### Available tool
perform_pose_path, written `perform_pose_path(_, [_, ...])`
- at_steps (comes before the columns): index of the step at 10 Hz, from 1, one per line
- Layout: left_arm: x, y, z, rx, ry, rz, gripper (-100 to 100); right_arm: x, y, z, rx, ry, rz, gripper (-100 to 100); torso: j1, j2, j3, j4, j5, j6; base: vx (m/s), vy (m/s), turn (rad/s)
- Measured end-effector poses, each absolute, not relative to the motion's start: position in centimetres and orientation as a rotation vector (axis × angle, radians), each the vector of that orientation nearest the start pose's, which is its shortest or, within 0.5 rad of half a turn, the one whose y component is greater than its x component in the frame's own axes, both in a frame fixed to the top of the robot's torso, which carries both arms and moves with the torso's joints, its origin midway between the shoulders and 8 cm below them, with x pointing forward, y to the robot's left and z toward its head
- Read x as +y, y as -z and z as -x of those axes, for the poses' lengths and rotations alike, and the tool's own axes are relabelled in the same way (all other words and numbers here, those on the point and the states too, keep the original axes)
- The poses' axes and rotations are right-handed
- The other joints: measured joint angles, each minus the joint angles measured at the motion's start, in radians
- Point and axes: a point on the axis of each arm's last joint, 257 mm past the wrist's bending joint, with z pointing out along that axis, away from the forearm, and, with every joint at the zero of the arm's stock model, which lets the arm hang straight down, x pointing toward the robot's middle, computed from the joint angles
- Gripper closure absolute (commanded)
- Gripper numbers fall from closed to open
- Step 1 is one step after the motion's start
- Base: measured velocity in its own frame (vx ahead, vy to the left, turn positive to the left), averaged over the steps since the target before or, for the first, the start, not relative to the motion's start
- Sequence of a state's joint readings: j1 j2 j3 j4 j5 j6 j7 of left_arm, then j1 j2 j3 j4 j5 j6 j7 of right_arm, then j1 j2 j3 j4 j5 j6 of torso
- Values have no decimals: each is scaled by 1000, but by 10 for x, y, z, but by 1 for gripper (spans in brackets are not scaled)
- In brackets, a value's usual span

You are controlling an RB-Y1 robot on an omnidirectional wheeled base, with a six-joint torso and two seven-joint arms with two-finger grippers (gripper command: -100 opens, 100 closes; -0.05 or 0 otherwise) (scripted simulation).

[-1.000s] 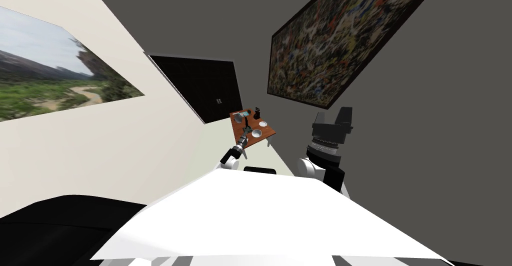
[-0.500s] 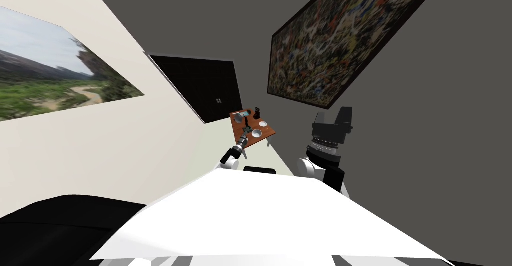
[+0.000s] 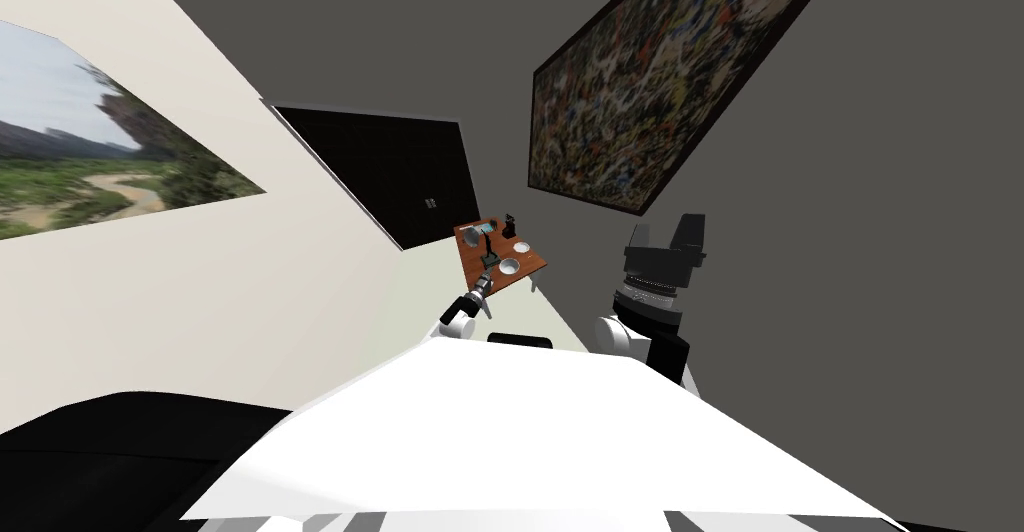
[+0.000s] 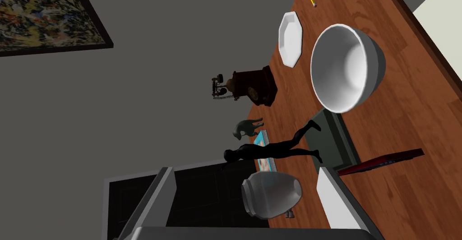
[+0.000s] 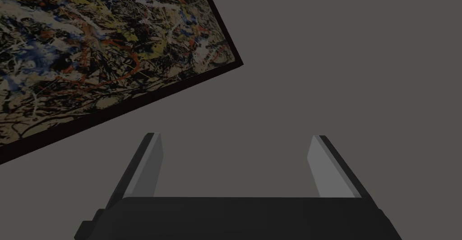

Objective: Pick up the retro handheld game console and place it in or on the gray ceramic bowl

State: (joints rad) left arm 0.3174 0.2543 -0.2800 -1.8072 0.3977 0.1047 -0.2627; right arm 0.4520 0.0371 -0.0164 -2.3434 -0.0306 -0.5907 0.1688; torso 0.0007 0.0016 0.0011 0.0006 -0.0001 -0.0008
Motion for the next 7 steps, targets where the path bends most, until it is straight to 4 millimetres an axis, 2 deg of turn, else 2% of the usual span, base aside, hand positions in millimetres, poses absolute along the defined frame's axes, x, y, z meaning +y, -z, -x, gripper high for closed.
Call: perform_pose_path(7, [173, 309, -431, 1588, 1226, 1207, -100, -281, -82, -312, 457, -1196, -492, 0, 1, -1, -1, 0, 0, 0, 4, 1, 3])
